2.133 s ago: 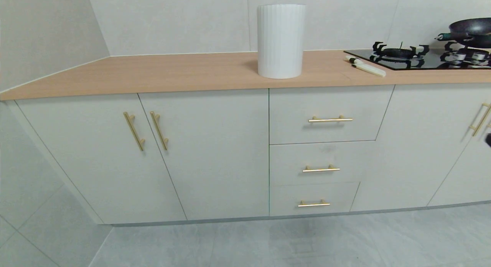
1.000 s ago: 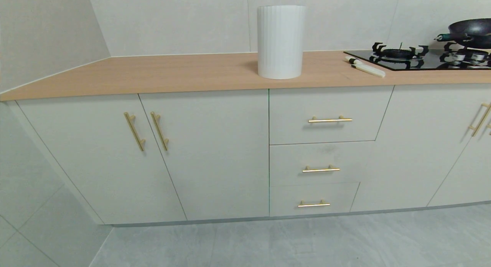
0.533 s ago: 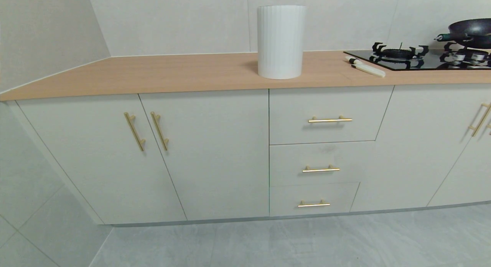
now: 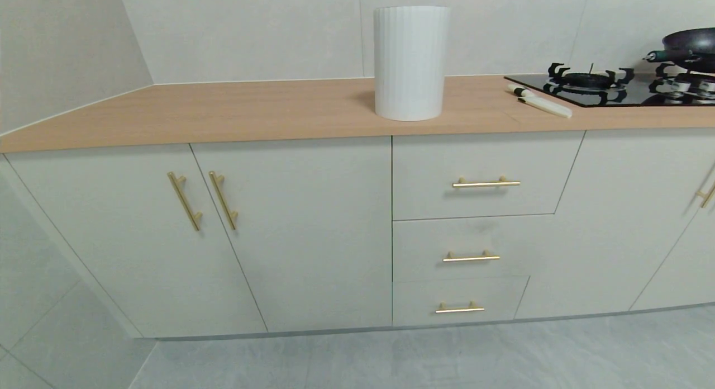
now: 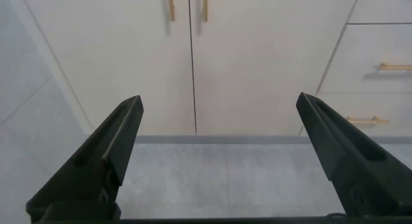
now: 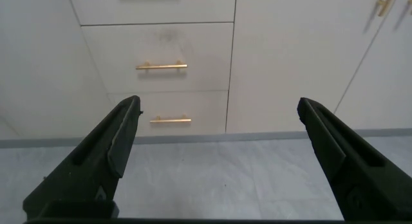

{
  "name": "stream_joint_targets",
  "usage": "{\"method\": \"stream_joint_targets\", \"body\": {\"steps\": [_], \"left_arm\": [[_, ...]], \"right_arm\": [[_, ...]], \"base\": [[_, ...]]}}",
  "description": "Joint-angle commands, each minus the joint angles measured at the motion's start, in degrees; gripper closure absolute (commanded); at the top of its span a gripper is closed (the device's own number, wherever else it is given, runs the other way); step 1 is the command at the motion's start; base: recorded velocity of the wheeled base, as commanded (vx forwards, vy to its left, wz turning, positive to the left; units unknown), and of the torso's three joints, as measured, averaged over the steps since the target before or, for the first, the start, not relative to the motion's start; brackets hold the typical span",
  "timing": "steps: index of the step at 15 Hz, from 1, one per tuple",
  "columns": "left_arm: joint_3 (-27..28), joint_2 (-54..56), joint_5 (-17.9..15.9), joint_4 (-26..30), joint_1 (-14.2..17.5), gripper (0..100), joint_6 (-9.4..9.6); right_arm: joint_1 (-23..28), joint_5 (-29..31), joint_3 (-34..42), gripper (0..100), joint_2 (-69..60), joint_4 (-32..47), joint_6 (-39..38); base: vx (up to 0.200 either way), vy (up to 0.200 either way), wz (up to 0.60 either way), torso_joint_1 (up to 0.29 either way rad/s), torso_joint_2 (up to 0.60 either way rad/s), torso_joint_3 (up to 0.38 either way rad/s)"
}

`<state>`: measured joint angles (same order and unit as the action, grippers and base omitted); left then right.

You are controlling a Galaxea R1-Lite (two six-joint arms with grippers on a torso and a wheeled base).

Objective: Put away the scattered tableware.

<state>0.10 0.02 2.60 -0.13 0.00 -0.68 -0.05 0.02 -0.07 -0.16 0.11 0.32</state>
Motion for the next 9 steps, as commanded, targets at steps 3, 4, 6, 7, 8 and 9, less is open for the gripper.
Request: {"method": "stream_joint_targets", "body": {"steps": [3, 4, 6, 7, 8, 9], "left_arm": [[0.08, -0.02, 0.04, -0.04, 0.0, 0, -0.02], [-0.01, -0.02, 0.04, -0.04, 0.0, 0, -0.02], [-0.01, -0.02, 0.04, -0.04, 0.0, 0, -0.02], [-0.01, -0.02, 0.04, -0.04, 0.0, 0, -0.11], [-0.01, -0.02, 0.04, -0.04, 0.0, 0, -0.02], [-0.01, -0.02, 0.04, -0.04, 0.0, 0, -0.11]], "right_arm": [[-0.04, -0.02, -0.01, 0, 0.16, 0.07, -0.05], [-0.04, -0.02, -0.01, 0, 0.16, 0.07, -0.05], [-0.04, -0.02, -0.01, 0, 0.16, 0.07, -0.14], [-0.04, -0.02, -0.1, 0, 0.16, 0.07, -0.14], [-0.04, -0.02, -0.01, 0, 0.25, 0.07, -0.14], [0.05, -0.02, -0.01, 0, 0.25, 0.07, -0.14]], "base": [[0.2, 0.0, 0.0, -0.001, 0.0, 0.006], [0.2, 0.0, 0.0, 0.002, 0.01, 0.007], [0.2, 0.0, 0.0, 0.005, 0.0, 0.005], [0.2, 0.0, 0.0, -0.002, 0.01, -0.002], [0.2, 0.0, 0.0, 0.002, 0.0, 0.002], [0.2, 0.0, 0.0, 0.002, 0.0, 0.002]]}}
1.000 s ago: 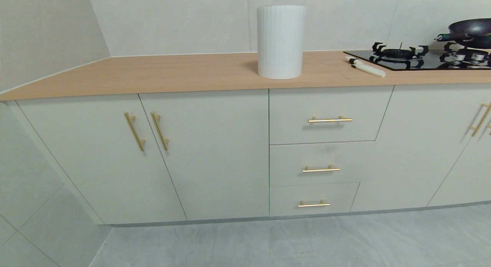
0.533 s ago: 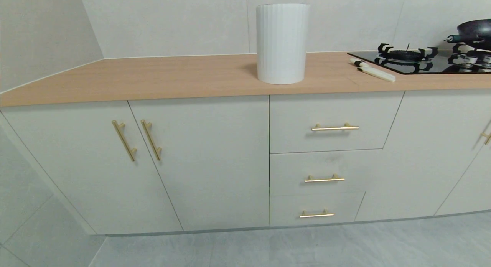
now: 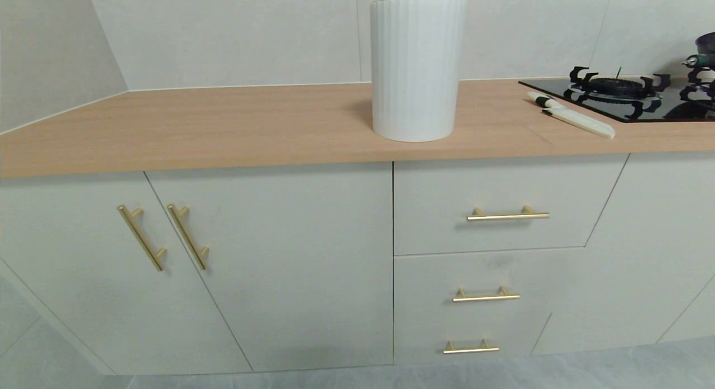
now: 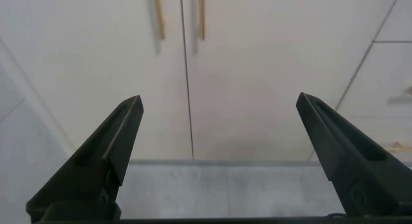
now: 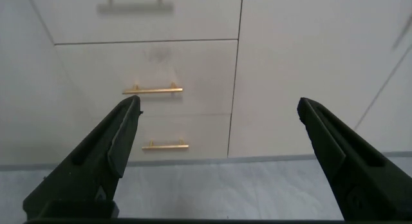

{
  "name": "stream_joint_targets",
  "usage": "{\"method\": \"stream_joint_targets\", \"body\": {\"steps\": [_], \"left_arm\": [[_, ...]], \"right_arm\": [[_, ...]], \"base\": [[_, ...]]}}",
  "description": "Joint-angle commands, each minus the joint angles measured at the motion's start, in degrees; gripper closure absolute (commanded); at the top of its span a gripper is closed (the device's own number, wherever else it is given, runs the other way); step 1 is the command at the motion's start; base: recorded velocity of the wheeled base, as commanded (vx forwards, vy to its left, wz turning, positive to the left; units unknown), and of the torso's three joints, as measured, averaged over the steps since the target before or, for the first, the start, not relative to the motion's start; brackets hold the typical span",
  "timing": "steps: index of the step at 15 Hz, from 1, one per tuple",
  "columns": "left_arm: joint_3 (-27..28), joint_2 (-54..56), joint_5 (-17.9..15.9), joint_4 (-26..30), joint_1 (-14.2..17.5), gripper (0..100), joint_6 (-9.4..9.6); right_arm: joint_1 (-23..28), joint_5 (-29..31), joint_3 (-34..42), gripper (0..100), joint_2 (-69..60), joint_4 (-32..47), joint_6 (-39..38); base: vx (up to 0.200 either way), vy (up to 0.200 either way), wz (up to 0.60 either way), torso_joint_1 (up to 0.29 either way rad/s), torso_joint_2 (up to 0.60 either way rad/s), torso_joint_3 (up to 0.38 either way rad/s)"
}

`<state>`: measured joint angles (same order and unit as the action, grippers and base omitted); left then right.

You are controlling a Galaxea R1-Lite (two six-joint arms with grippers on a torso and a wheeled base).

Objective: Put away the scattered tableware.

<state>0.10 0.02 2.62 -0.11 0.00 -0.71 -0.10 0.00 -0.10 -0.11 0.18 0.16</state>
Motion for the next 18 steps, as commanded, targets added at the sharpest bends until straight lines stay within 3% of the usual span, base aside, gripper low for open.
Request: {"method": "stream_joint_targets", "body": {"steps": [1, 5, 16, 18], "left_arm": [[-0.01, -0.02, 0.02, -0.07, 0.0, 0, 0.0], [-0.01, -0.02, 0.02, -0.07, 0.0, 0, 0.0], [-0.01, -0.02, 0.02, -0.07, 0.0, 0, -0.08], [-0.01, -0.02, 0.02, -0.07, 0.0, 0, -0.08]], "right_arm": [[0.01, 0.0, 0.01, 0, 0.2, -0.01, 0.02], [0.01, 0.0, 0.01, 0, 0.11, -0.01, 0.02], [0.01, 0.0, 0.01, 0, 0.11, -0.01, 0.02], [0.01, 0.0, 0.01, 0, 0.11, -0.01, 0.02]], "base": [[0.2, 0.0, 0.0, 0.002, 0.0, 0.002], [0.2, 0.0, 0.0, 0.001, 0.0, -0.001], [0.0, 0.0, 0.0, 0.0, 0.0, 0.0], [0.0, -0.2, 0.0, 0.005, 0.0, 0.002]]}}
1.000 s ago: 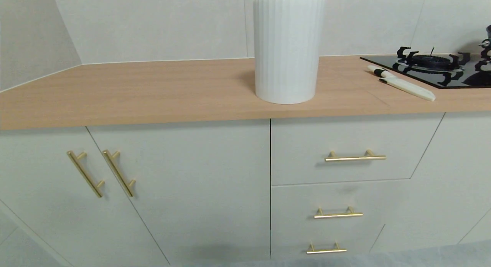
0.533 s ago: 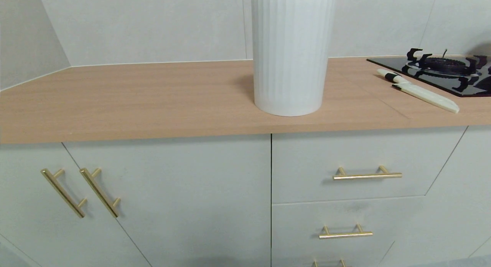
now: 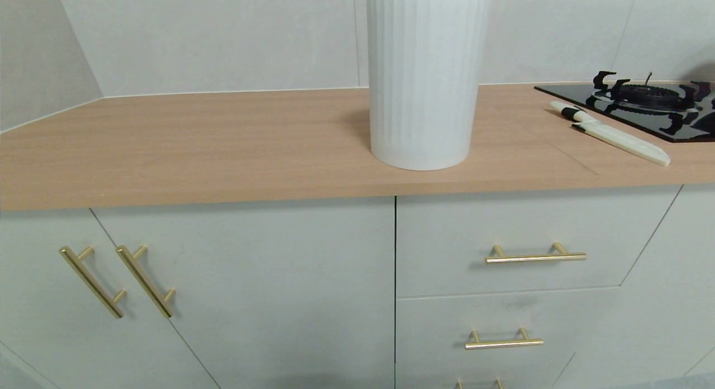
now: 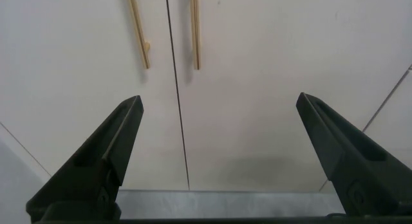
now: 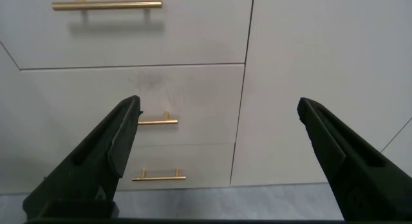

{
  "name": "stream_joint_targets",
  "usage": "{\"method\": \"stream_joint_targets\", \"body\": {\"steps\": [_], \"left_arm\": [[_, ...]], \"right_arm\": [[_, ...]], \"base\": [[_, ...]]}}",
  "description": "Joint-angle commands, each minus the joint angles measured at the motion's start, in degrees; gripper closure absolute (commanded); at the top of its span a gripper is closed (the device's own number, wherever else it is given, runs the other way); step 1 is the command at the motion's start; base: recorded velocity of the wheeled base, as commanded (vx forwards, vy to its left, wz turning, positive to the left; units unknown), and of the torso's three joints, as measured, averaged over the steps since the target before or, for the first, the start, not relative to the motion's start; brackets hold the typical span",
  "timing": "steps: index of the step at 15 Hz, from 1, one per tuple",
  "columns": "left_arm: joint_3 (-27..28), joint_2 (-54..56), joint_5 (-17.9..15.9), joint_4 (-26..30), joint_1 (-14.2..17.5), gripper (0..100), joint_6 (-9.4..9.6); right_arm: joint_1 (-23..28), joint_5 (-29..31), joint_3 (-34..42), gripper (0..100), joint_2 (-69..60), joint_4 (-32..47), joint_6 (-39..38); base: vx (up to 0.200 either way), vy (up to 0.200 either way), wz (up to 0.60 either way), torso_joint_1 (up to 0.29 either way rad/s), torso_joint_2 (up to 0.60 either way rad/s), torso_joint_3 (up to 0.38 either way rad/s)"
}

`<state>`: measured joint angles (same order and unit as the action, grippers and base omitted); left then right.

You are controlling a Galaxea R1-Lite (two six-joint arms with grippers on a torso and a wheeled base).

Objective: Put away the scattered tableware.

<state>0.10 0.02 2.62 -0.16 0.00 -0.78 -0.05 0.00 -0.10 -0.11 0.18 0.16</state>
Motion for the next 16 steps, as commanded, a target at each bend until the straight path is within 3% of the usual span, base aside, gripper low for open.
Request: {"method": "stream_joint_targets", "body": {"steps": [1, 16], "left_arm": [[-0.01, -0.02, 0.02, -0.02, 0.0, 0, -0.01], [-0.01, -0.02, 0.02, -0.02, 0.0, 0, -0.01]], "right_arm": [[-0.04, 0.0, 0.01, 0, 0.11, -0.01, 0.02], [0.05, 0.09, 0.01, 0, 0.11, -0.01, 0.02]], "base": [[0.0, -0.2, 0.0, -0.012, 0.0, 0.002], [0.0, 0.0, 0.0, 0.0, 0.0, 0.0]]}}
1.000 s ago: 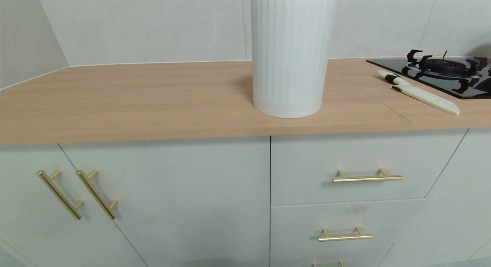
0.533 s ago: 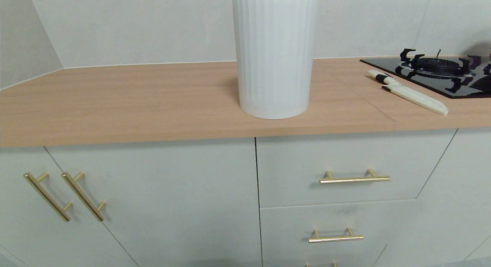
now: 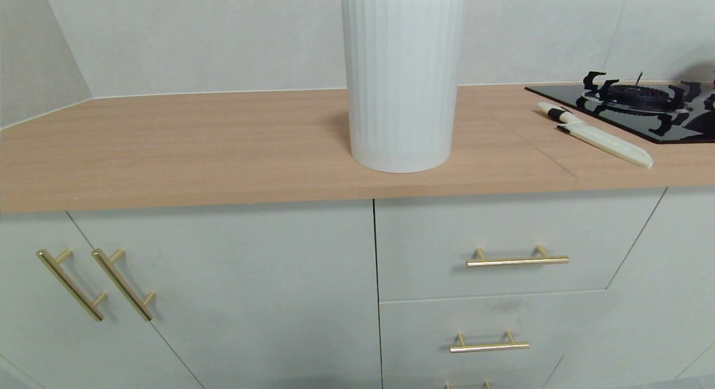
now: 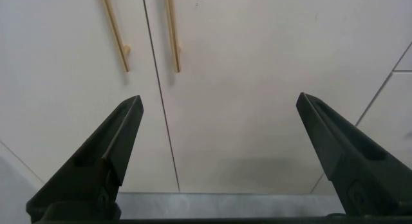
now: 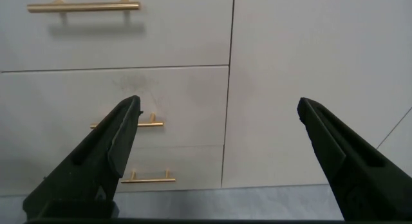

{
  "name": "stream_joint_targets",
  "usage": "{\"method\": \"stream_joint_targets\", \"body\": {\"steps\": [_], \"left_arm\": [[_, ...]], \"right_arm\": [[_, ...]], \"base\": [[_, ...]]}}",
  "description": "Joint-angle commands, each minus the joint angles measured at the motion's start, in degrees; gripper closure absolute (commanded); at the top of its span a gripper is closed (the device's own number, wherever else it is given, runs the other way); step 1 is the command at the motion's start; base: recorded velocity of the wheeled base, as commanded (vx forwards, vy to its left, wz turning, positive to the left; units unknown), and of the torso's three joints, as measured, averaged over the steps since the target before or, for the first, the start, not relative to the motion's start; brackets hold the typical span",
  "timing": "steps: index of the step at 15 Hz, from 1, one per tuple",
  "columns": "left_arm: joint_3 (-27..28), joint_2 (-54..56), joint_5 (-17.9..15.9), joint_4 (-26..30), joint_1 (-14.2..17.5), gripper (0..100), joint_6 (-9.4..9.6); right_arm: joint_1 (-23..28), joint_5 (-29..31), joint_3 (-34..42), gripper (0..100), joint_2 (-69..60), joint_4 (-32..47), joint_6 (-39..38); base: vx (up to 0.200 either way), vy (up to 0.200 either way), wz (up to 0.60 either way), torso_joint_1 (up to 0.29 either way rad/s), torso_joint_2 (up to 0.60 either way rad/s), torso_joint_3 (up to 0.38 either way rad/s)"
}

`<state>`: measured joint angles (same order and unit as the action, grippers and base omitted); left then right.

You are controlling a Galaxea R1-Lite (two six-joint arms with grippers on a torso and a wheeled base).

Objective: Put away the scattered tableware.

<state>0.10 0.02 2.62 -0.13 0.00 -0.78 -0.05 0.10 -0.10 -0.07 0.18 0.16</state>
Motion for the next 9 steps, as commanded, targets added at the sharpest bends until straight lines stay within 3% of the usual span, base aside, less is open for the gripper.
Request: {"method": "stream_joint_targets", "body": {"steps": [1, 3, 9], "left_arm": [[-0.01, -0.02, 0.02, -0.04, 0.0, 0, -0.01], [-0.01, -0.02, 0.02, -0.04, 0.0, 0, -0.01], [0.08, -0.02, 0.02, -0.04, 0.0, 0, -0.01]], "right_arm": [[-0.04, -0.01, 0.01, 0, 0.07, -0.01, 0.02], [-0.04, -0.01, 0.01, 0, 0.07, -0.01, 0.02], [0.05, -0.1, 0.01, 0, 0.07, -0.01, 0.02]], "base": [[0.0, -0.2, 0.0, 0.007, 0.0, 0.002], [0.0, -0.2, 0.0, 0.002, 0.0, 0.005], [0.0, 0.0, 0.0, 0.0, 0.0, 0.0]]}}
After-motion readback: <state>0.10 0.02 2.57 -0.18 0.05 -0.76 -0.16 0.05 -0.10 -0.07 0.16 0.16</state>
